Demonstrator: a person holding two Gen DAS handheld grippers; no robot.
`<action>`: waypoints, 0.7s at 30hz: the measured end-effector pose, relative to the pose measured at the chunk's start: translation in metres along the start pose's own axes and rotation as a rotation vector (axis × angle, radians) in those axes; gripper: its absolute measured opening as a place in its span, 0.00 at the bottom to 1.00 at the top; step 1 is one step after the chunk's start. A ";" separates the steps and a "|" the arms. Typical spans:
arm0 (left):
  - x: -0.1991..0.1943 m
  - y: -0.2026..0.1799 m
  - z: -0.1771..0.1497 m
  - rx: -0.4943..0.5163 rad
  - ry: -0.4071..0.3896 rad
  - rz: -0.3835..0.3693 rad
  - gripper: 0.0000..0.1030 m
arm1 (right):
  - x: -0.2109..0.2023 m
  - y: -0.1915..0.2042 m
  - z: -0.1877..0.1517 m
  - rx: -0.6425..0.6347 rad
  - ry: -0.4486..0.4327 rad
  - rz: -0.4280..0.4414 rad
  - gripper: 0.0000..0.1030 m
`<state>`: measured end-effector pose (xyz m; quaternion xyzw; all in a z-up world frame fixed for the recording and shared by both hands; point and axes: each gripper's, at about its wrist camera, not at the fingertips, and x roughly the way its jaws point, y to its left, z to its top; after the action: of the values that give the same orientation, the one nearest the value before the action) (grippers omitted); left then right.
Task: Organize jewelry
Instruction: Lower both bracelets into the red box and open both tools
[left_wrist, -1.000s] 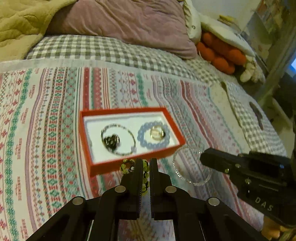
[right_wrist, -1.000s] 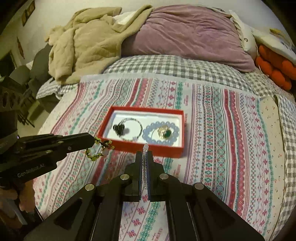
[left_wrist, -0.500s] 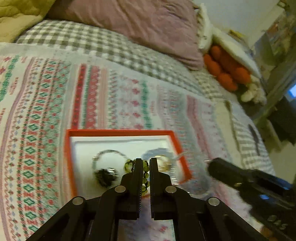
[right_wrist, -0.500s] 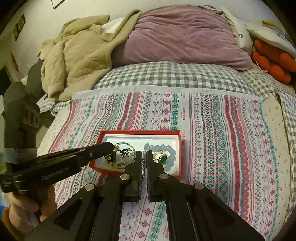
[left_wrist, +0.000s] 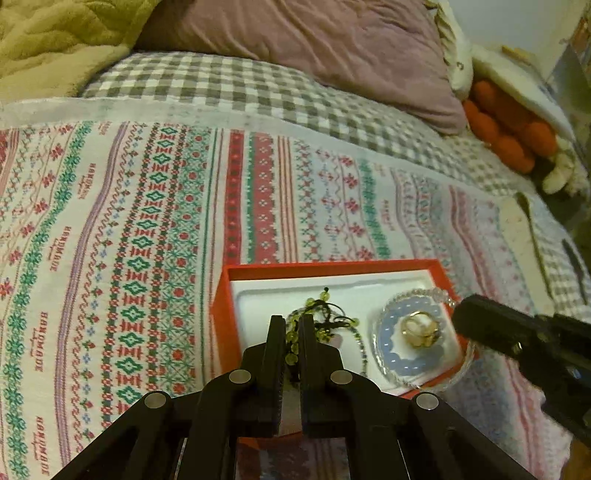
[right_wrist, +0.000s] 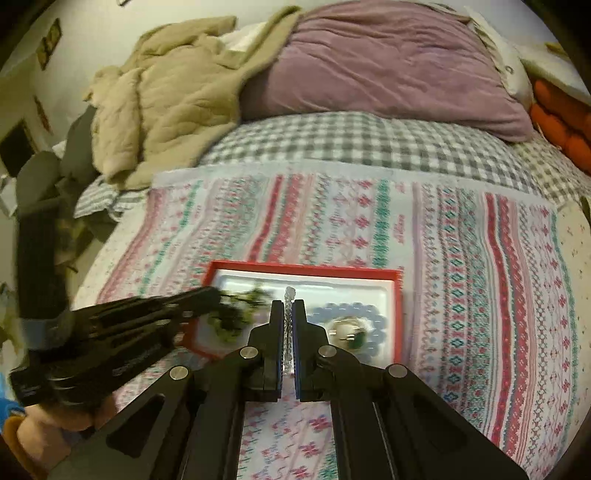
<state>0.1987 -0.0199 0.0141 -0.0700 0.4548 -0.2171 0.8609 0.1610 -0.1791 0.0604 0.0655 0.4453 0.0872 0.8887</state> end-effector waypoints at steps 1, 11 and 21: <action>0.001 0.001 0.000 0.003 -0.002 0.008 0.01 | 0.002 -0.005 0.000 0.003 0.000 -0.015 0.04; 0.001 0.000 0.000 0.018 -0.019 0.030 0.01 | 0.018 -0.035 -0.002 0.019 0.010 -0.120 0.04; -0.011 -0.008 0.001 0.062 -0.042 0.053 0.31 | 0.020 -0.036 -0.003 0.015 0.030 -0.092 0.30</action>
<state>0.1918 -0.0223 0.0251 -0.0358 0.4314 -0.2066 0.8775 0.1737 -0.2095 0.0359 0.0505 0.4618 0.0438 0.8845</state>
